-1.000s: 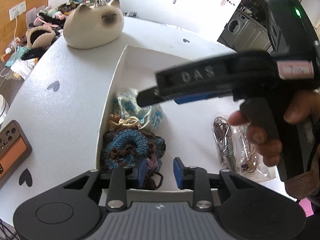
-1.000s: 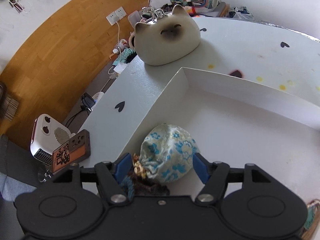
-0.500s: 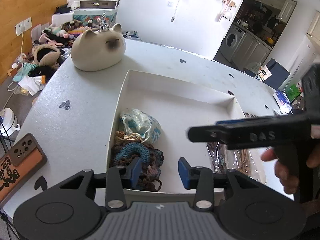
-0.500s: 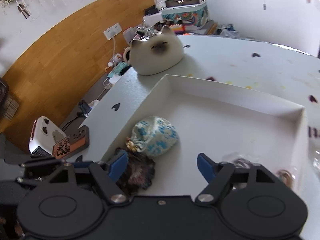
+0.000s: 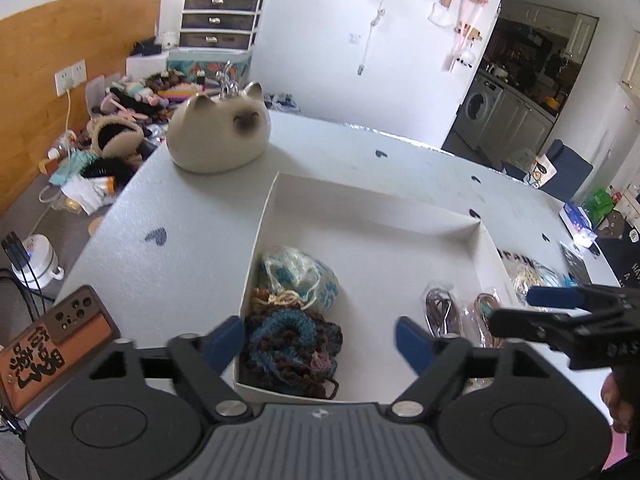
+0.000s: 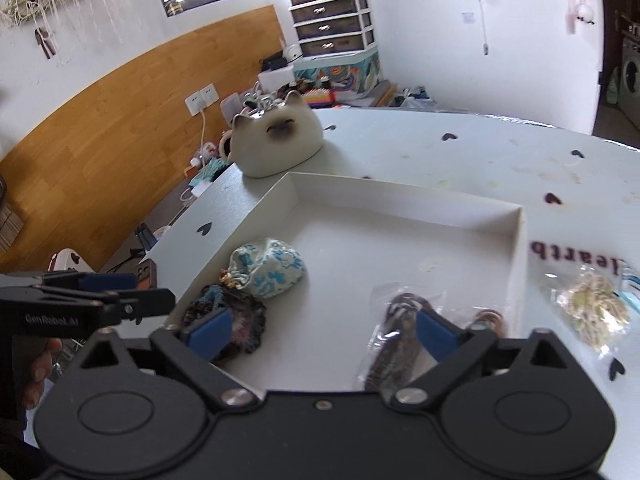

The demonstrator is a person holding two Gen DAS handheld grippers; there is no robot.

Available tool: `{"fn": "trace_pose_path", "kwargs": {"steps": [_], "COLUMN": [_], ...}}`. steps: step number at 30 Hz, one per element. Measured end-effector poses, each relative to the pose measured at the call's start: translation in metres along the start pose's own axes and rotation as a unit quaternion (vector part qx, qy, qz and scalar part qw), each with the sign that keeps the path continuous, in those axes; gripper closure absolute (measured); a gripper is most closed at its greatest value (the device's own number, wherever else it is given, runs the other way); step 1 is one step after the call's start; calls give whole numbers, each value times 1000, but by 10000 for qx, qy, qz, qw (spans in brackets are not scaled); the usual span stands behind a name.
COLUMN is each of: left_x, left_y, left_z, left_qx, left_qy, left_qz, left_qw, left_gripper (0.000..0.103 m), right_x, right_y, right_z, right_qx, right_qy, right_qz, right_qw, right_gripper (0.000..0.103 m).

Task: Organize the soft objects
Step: 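Move both tools back toward the bagged necklace and white sachet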

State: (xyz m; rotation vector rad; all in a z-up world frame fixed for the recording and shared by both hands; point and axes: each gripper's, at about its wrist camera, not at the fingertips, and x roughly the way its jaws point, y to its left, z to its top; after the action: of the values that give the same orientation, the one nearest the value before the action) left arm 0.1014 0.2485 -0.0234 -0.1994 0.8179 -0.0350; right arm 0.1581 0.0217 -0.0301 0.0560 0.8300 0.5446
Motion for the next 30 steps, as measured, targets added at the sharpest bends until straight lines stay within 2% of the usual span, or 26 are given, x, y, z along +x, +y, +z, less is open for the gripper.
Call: {"fn": "trace_pose_path", "kwargs": {"steps": [2, 4, 11, 18, 25, 30], "left_x": [-1, -1, 3, 13, 28, 43], "left_y": [-3, -6, -22, -57, -105, -146], "left_z": [0, 1, 3, 7, 14, 25], "left_qx": [12, 4, -69, -62, -28, 19], "left_qy": [-47, -91, -102, -150, -195, -213], "left_qz": [10, 36, 180, 237, 127, -119], "left_qw": [10000, 10000, 9998, 9996, 9997, 9997], "left_gripper": [3, 0, 0, 0, 0, 0], "right_x": [-6, -11, -23, -36, -51, -59], "right_y": [-4, -9, -35, -73, -117, -152], "right_z": [-3, -5, -8, -7, -5, -6], "right_qx": [11, 26, 83, 105, 84, 65], "right_qy": [-56, -188, -306, -270, -260, -259], "right_qz": [-87, -189, -388, -489, -554, -541], "right_qw": [9999, 9996, 9987, 9984, 9981, 9982], "right_gripper": [0, 0, 0, 0, 0, 0]}}
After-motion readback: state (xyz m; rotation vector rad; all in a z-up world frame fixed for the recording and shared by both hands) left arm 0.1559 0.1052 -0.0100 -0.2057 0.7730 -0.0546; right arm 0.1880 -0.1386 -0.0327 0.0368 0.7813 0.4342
